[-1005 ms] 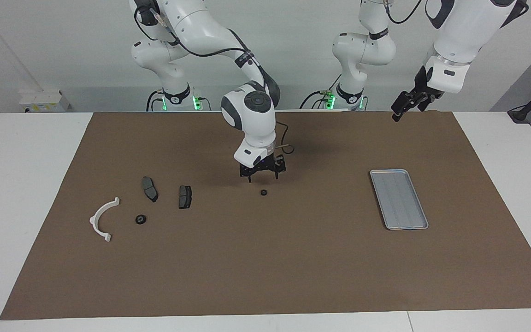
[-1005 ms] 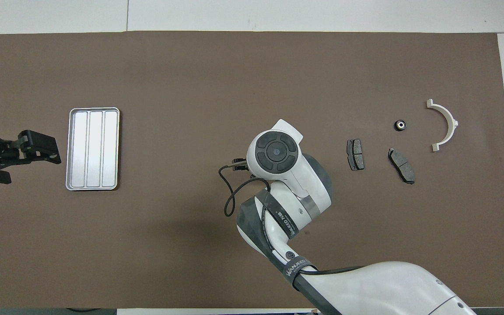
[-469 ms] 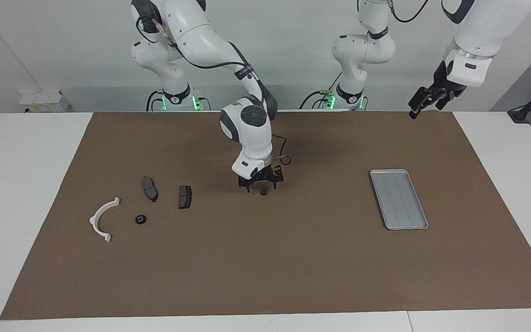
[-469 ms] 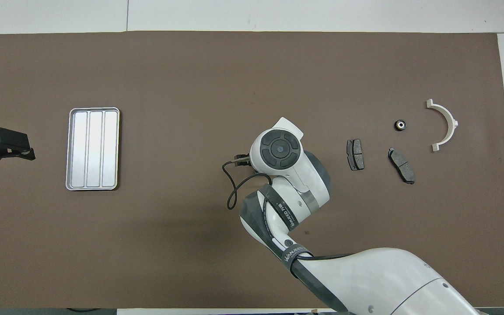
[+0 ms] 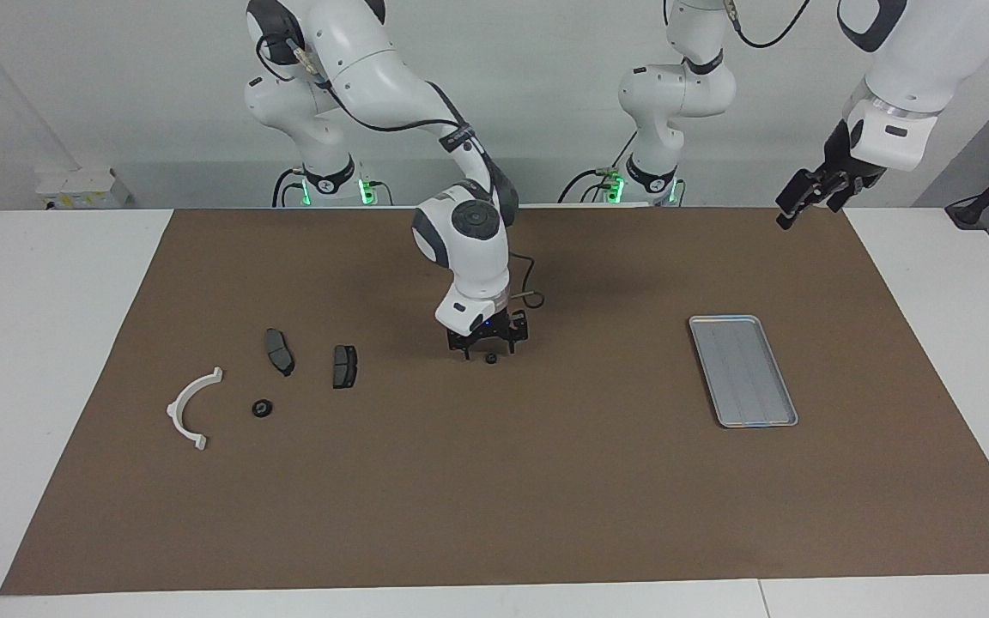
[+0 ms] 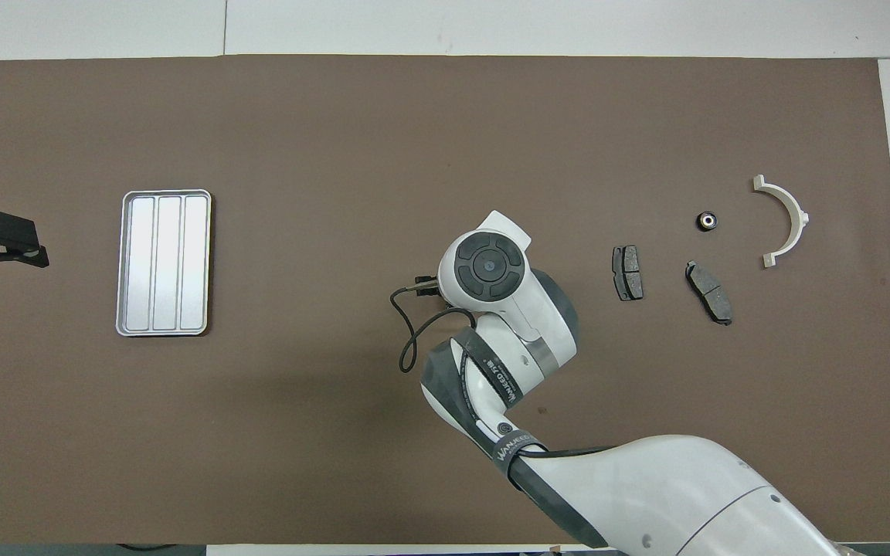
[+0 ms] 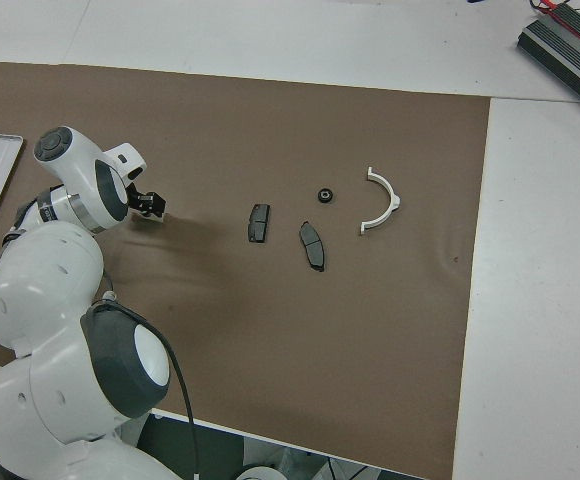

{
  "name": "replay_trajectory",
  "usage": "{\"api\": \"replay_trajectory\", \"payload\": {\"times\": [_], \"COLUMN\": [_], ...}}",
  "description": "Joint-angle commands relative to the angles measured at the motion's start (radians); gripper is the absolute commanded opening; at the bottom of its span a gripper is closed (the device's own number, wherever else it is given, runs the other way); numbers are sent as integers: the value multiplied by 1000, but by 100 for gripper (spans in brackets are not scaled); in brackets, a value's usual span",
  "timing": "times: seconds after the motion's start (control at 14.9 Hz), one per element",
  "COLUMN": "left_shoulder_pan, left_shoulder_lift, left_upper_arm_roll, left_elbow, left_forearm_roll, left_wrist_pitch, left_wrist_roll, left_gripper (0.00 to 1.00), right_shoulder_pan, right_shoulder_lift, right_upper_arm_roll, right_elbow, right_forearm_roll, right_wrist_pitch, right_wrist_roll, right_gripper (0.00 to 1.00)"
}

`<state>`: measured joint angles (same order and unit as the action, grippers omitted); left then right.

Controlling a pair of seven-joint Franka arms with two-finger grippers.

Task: Place bearing gear from tray to pile

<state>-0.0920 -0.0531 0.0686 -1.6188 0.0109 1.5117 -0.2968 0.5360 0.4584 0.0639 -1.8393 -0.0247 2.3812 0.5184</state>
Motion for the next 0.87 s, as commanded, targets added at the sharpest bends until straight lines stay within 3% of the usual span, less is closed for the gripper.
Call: {"api": "replay_trajectory", "payload": {"times": [0.0, 0.07, 0.33, 0.54, 0.8], "left_shoulder_pan": [14, 17, 21, 12, 11], "left_shoulder_lift": [24, 18, 1, -5, -11], "left_upper_arm_roll": [-21, -30, -35, -32, -32], "left_elbow": [40, 39, 13, 5, -7], "left_forearm_roll": [5, 4, 4, 4, 4], "left_wrist_pitch": [-47, -56, -55, -59, -51], "left_wrist_roll": [18, 18, 33, 63, 64], "left_gripper": [100, 100, 100, 100, 100], "right_shoulder_pan": [-1, -1, 1, -49, -189], "right_shoulder_lift": [6, 6, 6, -4, -52], "right_upper_arm_roll": [4, 4, 4, 2, 4], "right_elbow": [-5, -5, 0, 24, 123], "right_forearm_roll": [6, 6, 6, 5, 5], "right_wrist_pitch": [24, 24, 10, -20, -173], "right_wrist_roll": [-11, -9, 0, -35, -187], "right_gripper": [66, 57, 0, 0, 0]}}
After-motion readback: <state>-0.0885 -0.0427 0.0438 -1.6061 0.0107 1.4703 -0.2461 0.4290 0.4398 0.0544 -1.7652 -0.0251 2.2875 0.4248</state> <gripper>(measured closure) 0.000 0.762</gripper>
